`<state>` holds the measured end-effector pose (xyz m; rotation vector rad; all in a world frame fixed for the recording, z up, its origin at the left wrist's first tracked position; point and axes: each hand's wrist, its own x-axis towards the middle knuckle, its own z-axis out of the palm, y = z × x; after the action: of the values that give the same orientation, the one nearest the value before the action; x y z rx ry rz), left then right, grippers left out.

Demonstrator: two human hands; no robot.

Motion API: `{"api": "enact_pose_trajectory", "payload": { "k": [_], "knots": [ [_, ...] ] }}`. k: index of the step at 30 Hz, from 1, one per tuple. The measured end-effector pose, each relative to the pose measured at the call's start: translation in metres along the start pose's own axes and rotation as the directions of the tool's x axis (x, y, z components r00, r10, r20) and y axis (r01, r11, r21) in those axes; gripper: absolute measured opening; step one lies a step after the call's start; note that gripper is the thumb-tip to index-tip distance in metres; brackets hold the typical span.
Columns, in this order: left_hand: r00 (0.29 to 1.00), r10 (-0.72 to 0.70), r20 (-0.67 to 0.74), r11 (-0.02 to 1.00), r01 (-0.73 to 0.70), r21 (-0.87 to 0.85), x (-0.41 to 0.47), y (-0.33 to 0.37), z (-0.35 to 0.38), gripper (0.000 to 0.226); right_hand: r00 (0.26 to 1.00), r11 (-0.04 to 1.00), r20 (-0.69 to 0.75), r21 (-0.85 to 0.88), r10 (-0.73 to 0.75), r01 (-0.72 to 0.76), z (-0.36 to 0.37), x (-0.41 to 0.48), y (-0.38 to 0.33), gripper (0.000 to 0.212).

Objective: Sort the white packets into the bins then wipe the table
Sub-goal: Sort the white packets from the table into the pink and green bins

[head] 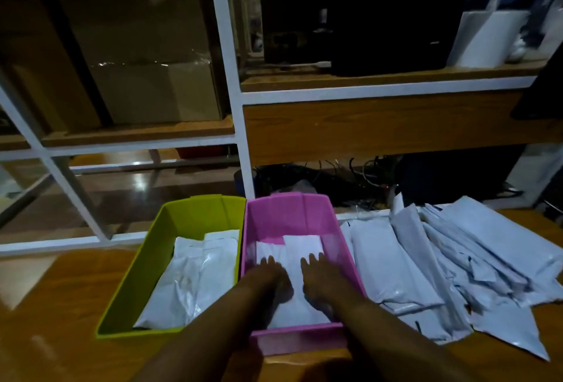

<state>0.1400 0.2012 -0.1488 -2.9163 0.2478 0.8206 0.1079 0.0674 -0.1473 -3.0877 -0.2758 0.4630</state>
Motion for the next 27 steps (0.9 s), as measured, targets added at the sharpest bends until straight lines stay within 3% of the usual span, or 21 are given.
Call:
{"api": "enact_pose_trajectory", "payload": {
  "k": [3,6,12,14,18,22,27],
  "knots": [
    [0.996,-0.006,0.086,1.000,0.005,0.006,0.006,0.003,0.003,0.086,0.973,1.000,0.230,-0.008,0.007,-0.005,0.007,0.011,0.003,0.089],
    [0.989,-0.015,0.149,1.000,0.014,0.010,0.014,0.003,0.003,0.106,0.969,0.997,0.245,-0.071,0.018,-0.001,0.012,0.020,0.002,0.094],
    [0.986,-0.007,0.170,1.000,0.012,-0.029,0.015,-0.002,-0.007,0.105,0.983,1.000,0.184,-0.008,-0.020,0.021,0.013,0.029,0.008,0.081],
    [0.994,0.030,0.104,0.996,-0.020,-0.092,0.012,-0.003,-0.017,0.098,0.989,0.999,0.148,0.039,-0.028,0.022,0.006,0.025,0.009,0.083],
    [0.981,0.130,-0.147,0.949,-0.166,-0.269,-0.018,-0.013,-0.055,0.046,0.998,0.977,-0.002,0.205,-0.058,0.057,-0.018,0.013,0.006,0.067],
    [0.900,0.185,-0.394,0.914,-0.305,-0.268,-0.063,-0.022,-0.080,0.055,0.978,0.929,-0.204,0.353,-0.037,0.108,-0.070,-0.037,0.014,0.054],
    [0.768,0.132,-0.627,0.877,-0.386,-0.287,-0.140,0.007,-0.066,0.065,0.864,0.885,-0.504,0.409,0.019,0.220,-0.081,-0.136,0.042,0.057]
  ]
}}
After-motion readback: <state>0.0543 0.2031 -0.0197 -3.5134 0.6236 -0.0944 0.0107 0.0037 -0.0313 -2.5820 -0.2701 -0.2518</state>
